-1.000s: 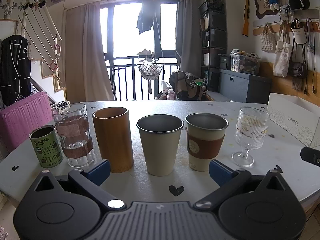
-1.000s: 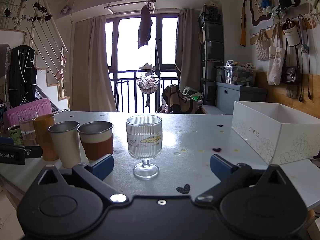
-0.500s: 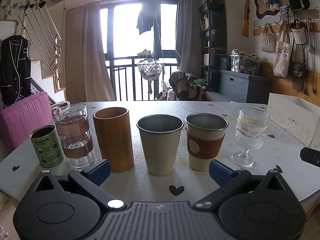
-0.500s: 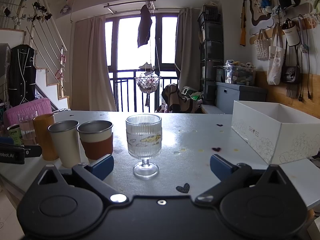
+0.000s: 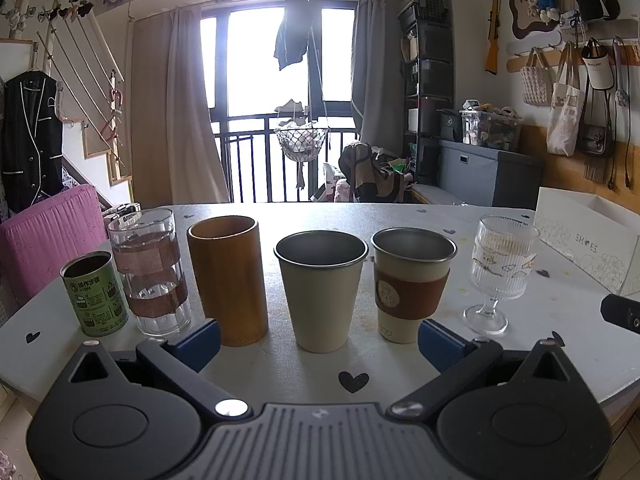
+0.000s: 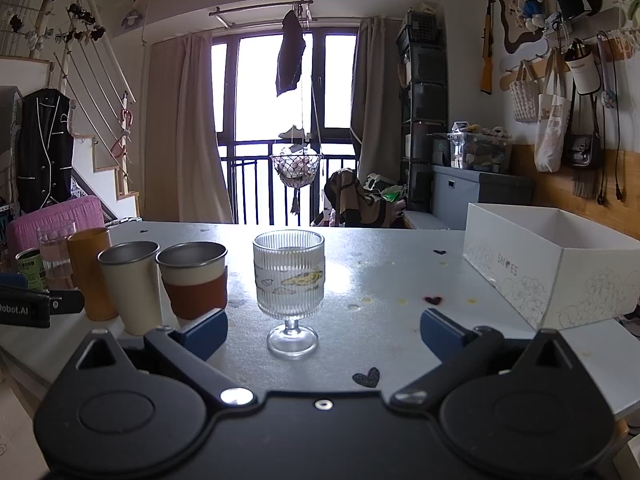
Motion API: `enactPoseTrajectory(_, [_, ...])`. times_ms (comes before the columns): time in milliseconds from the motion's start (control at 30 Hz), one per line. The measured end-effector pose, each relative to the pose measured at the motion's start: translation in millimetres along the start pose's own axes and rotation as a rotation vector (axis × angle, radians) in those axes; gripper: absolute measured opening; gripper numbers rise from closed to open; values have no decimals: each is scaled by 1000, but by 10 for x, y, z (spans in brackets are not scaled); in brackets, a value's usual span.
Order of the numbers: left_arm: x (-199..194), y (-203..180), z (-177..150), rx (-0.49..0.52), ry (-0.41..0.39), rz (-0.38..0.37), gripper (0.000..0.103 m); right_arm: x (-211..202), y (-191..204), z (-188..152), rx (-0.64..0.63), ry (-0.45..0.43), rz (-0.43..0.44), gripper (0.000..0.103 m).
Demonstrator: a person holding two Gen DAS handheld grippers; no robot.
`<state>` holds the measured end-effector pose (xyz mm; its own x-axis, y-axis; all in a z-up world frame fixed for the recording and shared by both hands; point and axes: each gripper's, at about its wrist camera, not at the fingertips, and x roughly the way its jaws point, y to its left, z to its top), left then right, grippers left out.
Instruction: Flip cup upright
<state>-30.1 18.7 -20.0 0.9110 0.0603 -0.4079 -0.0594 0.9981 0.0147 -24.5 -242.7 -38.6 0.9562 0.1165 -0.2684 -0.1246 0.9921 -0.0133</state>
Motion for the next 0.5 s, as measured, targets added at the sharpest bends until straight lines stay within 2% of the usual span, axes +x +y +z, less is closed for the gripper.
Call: enactPoseTrajectory(500, [-41,-45,7,-2,2,13,103,-10,1,10,-3,0,0,103])
